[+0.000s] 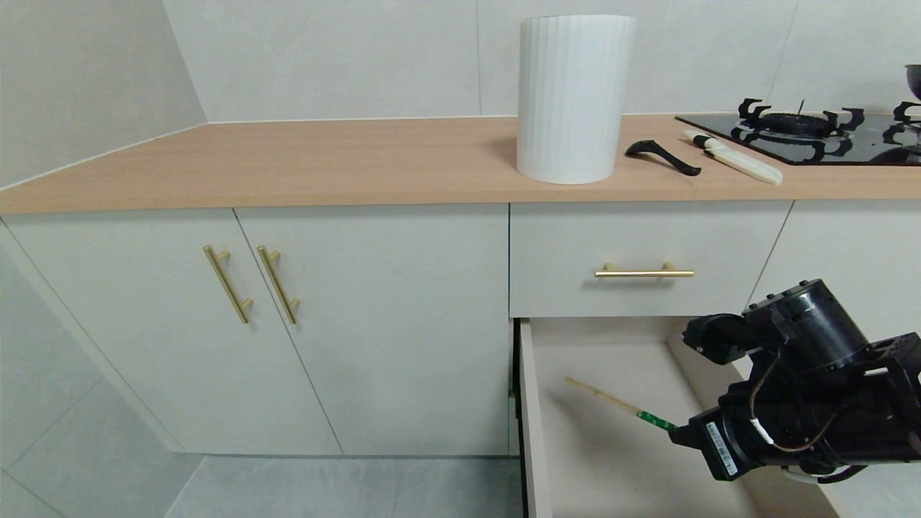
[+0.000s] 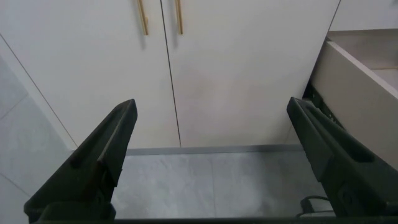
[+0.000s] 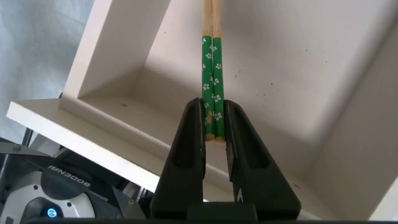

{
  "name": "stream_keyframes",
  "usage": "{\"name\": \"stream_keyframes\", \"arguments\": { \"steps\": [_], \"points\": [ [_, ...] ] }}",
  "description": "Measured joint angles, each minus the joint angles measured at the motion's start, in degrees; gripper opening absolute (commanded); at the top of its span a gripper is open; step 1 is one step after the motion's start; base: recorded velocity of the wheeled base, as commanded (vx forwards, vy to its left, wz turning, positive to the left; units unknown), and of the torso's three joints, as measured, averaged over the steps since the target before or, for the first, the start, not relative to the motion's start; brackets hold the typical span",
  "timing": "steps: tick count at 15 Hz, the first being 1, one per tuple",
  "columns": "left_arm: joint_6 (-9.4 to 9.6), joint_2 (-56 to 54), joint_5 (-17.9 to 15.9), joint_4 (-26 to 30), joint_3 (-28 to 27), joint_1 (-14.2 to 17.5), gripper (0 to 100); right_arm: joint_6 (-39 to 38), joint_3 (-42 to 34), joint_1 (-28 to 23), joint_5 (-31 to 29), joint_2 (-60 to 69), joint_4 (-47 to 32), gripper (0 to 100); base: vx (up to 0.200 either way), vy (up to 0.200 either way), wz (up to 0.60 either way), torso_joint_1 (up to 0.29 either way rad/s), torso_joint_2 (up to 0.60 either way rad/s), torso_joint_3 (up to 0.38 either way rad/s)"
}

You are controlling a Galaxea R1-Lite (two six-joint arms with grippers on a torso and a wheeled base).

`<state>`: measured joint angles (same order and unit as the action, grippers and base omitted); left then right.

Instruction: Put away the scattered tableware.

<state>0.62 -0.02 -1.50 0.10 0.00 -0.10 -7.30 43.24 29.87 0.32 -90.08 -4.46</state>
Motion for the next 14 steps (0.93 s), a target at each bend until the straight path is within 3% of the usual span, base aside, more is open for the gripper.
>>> {"name": "stream_keyframes", "arguments": {
  "steps": [7, 14],
  "points": [
    [0.0, 0.0, 0.0, 0.0, 0.0, 0.0, 100, -1.6, 0.0, 0.0, -2.5, -5.2, 7.9, 0, 0.0, 0.0, 0.0, 0.0, 0.0, 0.0],
    [0.0, 0.0, 0.0, 0.0, 0.0, 0.0, 100, -11.1, 1.8, -0.1, -12.2, -23.0, 30.1, 0, 0.0, 0.0, 0.0, 0.0, 0.0, 0.0]
  ]
}}
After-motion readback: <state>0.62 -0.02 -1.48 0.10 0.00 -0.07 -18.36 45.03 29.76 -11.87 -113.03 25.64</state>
